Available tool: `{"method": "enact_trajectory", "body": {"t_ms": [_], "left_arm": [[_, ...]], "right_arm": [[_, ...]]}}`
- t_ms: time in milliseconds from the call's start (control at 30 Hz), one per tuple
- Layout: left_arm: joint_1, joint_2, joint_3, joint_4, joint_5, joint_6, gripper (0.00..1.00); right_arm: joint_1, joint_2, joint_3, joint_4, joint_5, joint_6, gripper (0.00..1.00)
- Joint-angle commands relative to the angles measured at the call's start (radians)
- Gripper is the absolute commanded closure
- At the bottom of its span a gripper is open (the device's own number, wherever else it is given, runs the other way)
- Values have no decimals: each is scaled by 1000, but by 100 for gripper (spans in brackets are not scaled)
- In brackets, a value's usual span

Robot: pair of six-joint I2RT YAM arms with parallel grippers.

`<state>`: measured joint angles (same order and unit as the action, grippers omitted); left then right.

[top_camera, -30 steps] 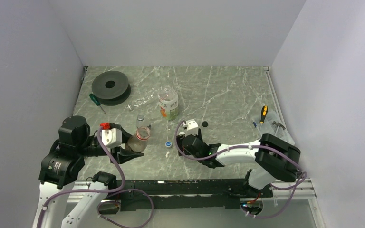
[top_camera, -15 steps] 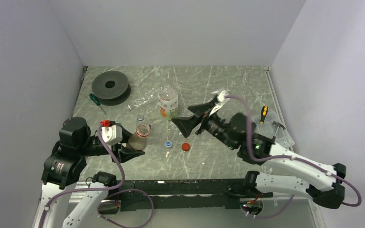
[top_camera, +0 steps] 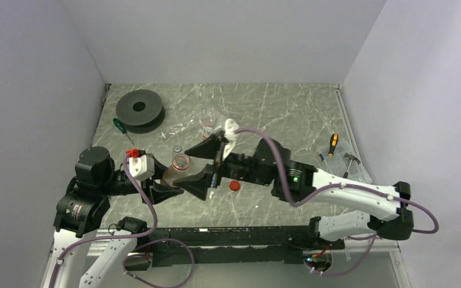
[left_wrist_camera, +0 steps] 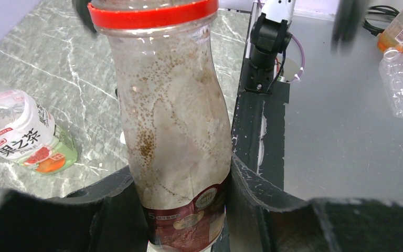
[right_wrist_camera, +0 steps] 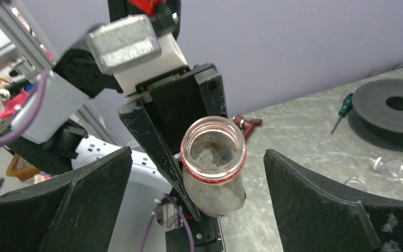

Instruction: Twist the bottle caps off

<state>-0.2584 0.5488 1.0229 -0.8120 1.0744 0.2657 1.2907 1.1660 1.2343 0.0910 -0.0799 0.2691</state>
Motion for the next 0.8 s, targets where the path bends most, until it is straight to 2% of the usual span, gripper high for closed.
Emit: {"method": "enact_trajectory", "body": {"t_ms": [0,100,200,267,367,467,533,567,600,633,667,767], "left_arm": [[2,12,19,14,3,-1,84],[2,10,20,11,16,-1,84],[3,12,20,7,34,4,84],[2,15,24,-4,47,17,83],[2,22,32,-34,70,50,83],[3,24,34,-53,78,61,82],[2,23,37,-51,73,57,78],[3,23,38,-51,62,52,70],[2,24,41,-47,39,36,44],[3,26,42,-44,14,14,10],[2,31,46,-43,-14,1,2],[3,53,71,-82,-99,-19,1]], "right_arm": [[27,51,75,32,12,-50,1],[28,70,76,54,31,-46,5],[29,90,80,64,44,-39,16],[29,108,89,60,50,-36,27],[29,122,83,72,53,-29,51],[29,126,79,75,59,-25,70],[29,127,80,71,66,-26,80],[29,126,82,66,72,-29,83],[29,124,83,57,77,-34,85],[28,118,83,47,97,-39,86],[28,111,78,41,112,-46,86],[26,82,61,3,181,-82,87]]}}
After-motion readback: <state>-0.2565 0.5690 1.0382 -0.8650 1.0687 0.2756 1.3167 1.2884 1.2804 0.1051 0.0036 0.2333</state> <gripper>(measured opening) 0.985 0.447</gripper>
